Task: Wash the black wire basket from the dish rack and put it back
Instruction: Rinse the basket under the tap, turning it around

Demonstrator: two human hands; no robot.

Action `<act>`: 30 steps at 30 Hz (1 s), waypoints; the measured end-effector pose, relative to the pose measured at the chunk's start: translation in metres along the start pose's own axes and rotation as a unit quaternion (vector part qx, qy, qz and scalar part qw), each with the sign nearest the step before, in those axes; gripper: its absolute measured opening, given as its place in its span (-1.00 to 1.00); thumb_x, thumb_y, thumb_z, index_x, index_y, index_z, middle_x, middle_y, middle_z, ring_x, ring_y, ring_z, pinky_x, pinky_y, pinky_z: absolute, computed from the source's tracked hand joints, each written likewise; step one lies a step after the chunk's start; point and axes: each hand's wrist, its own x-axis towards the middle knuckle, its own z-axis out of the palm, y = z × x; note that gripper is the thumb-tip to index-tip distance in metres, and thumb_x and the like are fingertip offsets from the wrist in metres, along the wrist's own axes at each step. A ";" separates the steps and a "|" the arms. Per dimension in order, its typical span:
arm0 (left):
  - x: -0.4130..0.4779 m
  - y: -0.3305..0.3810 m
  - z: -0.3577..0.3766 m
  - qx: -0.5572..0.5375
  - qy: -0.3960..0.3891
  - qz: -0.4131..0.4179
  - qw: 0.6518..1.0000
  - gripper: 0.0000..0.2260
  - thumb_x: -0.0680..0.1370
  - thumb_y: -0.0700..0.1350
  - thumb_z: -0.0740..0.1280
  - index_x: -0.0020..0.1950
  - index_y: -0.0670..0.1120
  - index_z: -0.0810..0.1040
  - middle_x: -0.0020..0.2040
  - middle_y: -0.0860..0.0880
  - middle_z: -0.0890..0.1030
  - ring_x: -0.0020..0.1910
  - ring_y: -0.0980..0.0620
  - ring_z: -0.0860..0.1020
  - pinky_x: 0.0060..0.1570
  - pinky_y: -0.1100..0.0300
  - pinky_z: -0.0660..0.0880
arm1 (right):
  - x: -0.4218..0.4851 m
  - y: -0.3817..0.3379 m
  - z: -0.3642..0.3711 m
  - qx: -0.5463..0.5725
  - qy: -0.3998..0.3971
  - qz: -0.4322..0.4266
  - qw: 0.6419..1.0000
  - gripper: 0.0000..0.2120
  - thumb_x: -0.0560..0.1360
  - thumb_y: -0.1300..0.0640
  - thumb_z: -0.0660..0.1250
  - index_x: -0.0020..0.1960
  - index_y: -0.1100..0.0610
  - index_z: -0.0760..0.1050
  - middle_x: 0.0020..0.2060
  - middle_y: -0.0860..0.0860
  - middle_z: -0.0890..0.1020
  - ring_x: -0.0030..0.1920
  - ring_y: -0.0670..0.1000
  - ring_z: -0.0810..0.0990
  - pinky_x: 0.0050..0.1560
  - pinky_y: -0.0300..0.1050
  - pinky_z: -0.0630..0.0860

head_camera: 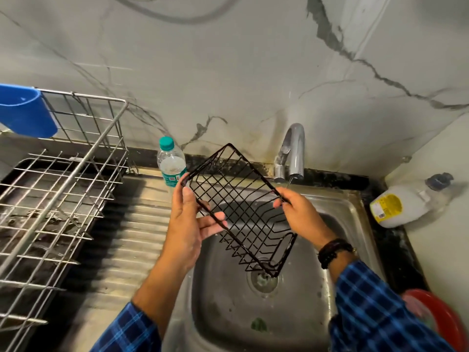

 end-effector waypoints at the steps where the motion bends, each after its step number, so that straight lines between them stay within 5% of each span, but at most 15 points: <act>1: -0.002 0.002 0.001 -0.002 -0.010 -0.010 1.000 -0.66 0.68 0.11 0.09 0.47 0.21 0.27 -0.14 -0.07 0.52 -0.35 -0.05 0.68 -0.39 0.07 0.66 | -0.002 0.001 0.000 0.004 0.010 -0.005 1.000 -0.67 0.66 0.18 0.16 0.37 0.02 0.49 -0.06 -0.10 0.64 -0.07 -0.05 0.60 -0.10 -0.26 0.46; 5: -0.012 -0.001 0.003 -0.036 -0.005 -0.045 0.998 -0.69 0.68 0.04 0.16 0.43 0.19 0.31 -0.14 -0.08 0.55 -0.31 -0.09 0.69 -0.34 0.04 0.67 | -0.008 0.000 -0.006 -0.021 0.069 -0.018 0.997 -0.81 0.65 0.05 0.24 0.16 -0.02 0.60 -0.27 -0.05 0.63 -0.28 -0.16 0.55 -0.23 -0.32 0.41; 7: -0.014 -0.008 0.002 -0.044 0.038 -0.033 0.998 -0.68 0.68 -0.05 0.21 0.43 0.15 0.34 -0.17 -0.07 0.54 -0.30 -0.06 0.66 -0.33 0.08 0.66 | -0.010 0.001 -0.010 -0.032 0.031 -0.020 0.999 -0.82 0.66 0.11 0.21 0.14 -0.06 0.57 -0.25 -0.04 0.65 -0.31 -0.16 0.52 -0.21 -0.27 0.43; 12: -0.007 -0.014 0.001 -0.074 0.155 -0.029 0.985 -0.76 0.70 -0.08 0.20 0.38 0.05 0.37 -0.05 -0.06 0.44 -0.35 0.07 0.51 -0.33 0.14 0.62 | -0.019 0.006 -0.007 0.054 -0.081 0.013 0.995 -0.53 0.60 0.40 0.09 0.36 0.02 0.47 0.06 -0.07 0.66 -0.02 -0.15 0.59 -0.09 -0.37 0.47; 16: -0.009 -0.014 0.013 -0.117 0.169 -0.026 0.978 -0.87 0.72 -0.07 0.11 0.27 0.01 0.30 -0.16 -0.05 0.40 -0.42 0.07 0.45 -0.30 0.07 0.64 | -0.018 0.006 -0.007 0.142 0.015 0.028 0.989 -0.64 0.60 0.32 0.23 0.31 0.03 0.54 0.12 -0.06 0.66 0.05 -0.08 0.63 0.09 -0.14 0.59; 21: -0.023 -0.020 0.014 -0.141 0.189 -0.016 0.972 -0.89 0.73 -0.07 0.07 0.24 0.05 0.31 -0.22 -0.04 0.42 -0.45 0.07 0.42 -0.34 0.07 0.63 | -0.030 -0.002 0.000 0.342 0.103 0.139 0.924 -0.79 0.59 0.06 0.33 0.22 -0.06 0.56 0.25 -0.02 0.59 0.31 0.04 0.52 0.16 0.02 0.48; 25: -0.036 -0.023 0.019 -0.165 0.207 -0.010 0.964 -0.93 0.73 -0.08 0.07 0.18 0.04 0.30 -0.21 -0.03 0.43 -0.44 0.08 0.41 -0.32 0.06 0.62 | -0.056 -0.013 0.001 0.431 -0.064 0.283 0.854 -0.43 0.50 -0.33 0.29 0.42 -0.11 0.34 0.33 0.06 0.46 0.28 0.15 0.50 0.03 0.18 0.58; 30: -0.052 -0.028 0.015 -0.175 0.171 -0.023 0.969 -0.94 0.73 -0.09 0.11 0.15 0.05 0.33 -0.17 -0.05 0.50 -0.30 -0.04 0.62 -0.24 -0.01 0.66 | -0.068 -0.008 0.001 0.498 -0.066 0.315 0.805 -0.70 0.57 -0.02 0.33 0.27 -0.04 0.41 0.26 0.23 0.55 0.14 0.30 0.63 0.23 0.35 0.50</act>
